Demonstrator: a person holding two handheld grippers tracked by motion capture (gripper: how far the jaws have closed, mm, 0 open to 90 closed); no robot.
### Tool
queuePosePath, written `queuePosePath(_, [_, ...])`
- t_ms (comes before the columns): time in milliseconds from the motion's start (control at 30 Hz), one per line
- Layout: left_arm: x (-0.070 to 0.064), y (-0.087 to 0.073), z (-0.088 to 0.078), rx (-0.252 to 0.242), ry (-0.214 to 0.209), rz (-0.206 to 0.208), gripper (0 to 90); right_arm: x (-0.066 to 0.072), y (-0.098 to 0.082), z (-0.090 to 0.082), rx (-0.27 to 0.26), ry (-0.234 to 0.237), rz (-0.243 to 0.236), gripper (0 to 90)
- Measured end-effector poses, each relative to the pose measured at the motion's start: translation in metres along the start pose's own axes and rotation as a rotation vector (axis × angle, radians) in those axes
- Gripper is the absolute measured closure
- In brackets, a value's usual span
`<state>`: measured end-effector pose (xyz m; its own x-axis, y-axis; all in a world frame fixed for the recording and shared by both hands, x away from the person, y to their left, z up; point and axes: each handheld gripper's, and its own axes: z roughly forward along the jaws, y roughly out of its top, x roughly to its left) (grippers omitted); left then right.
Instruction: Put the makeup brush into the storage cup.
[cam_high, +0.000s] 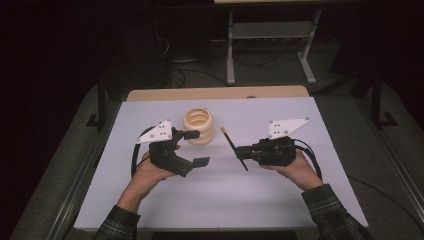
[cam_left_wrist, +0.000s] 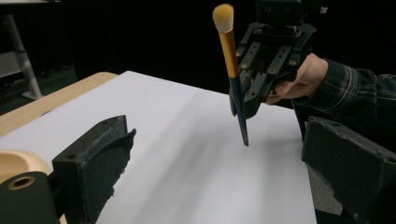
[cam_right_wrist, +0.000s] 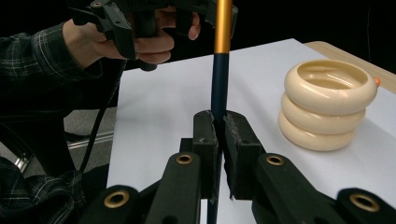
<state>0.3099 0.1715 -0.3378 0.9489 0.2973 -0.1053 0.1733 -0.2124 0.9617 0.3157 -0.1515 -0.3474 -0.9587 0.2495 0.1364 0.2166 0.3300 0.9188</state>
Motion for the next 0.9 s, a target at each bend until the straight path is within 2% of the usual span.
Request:
queuePosePath(100, [-0.001, 0.003, 0.004, -0.009, -0.010, 0.005, 7.4, 0.001, 0.000, 0.002, -0.004, 0.004, -0.001, 82.8])
queuePosePath(400, [-0.001, 0.008, 0.016, -0.023, -0.044, 0.019, 15.9, 0.002, 0.002, 0.007, -0.007, 0.012, -0.006, 82.9])
queuePosePath(567, [0.001, 0.009, 0.020, -0.029, -0.075, 0.019, 25.6, 0.003, 0.002, 0.012, -0.007, 0.021, -0.011, 82.9])
queuePosePath(900, [0.001, 0.014, 0.024, -0.051, -0.101, 0.025, 38.0, 0.005, 0.003, 0.017, -0.003, 0.032, -0.009, 82.9])
